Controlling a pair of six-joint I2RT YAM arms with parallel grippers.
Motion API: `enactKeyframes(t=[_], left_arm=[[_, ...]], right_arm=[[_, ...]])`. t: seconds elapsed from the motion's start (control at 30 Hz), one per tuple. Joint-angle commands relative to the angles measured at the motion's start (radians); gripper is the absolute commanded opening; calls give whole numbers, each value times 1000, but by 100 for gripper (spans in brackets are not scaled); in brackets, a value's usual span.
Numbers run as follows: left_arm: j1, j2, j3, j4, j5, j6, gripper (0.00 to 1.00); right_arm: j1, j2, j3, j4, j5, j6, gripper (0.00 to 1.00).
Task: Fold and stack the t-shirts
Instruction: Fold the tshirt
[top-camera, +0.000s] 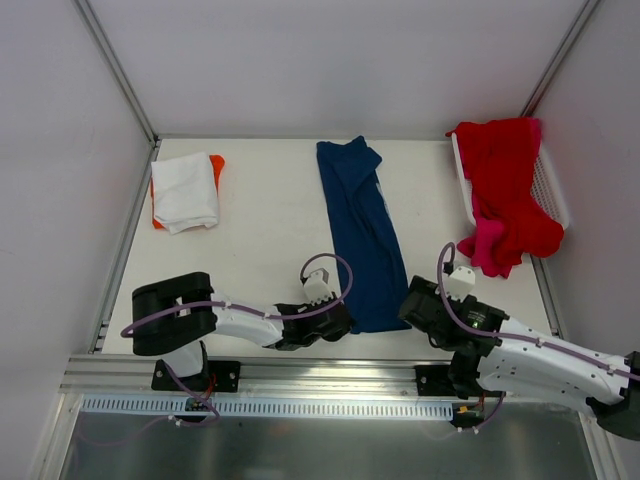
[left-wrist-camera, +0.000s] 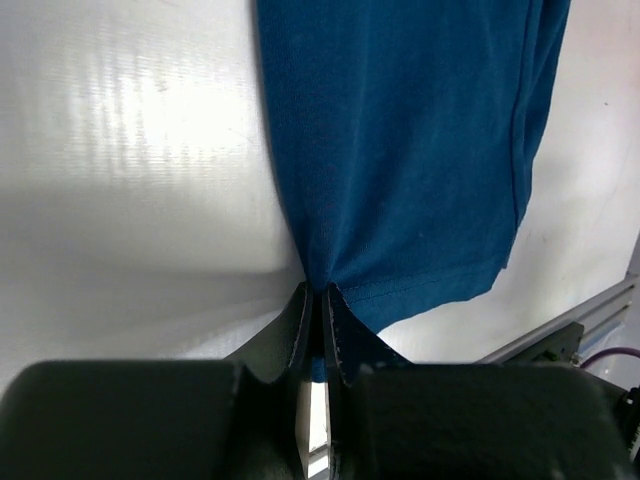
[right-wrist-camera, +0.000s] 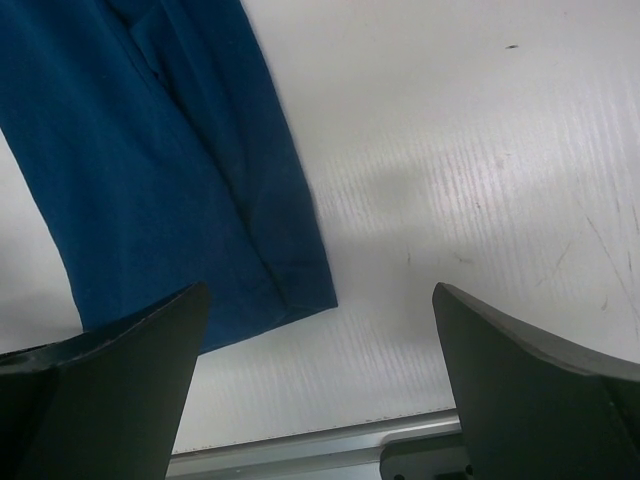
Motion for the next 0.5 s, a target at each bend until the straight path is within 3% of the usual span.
enactKeyframes(t=[0.0,0.17,0.47], left_arm=[[-6,-75,-17,-123,-63,20,0],[-6,-160,-104,-189,-122,-38,0],[-6,-260,-192,-255,-168,-87,0]], right_arm=[[-3,41,-10,66,-21,-4,99],[-3,117,-31,242,-108,-49,100],[15,236,-34,347,-156,-47,99]])
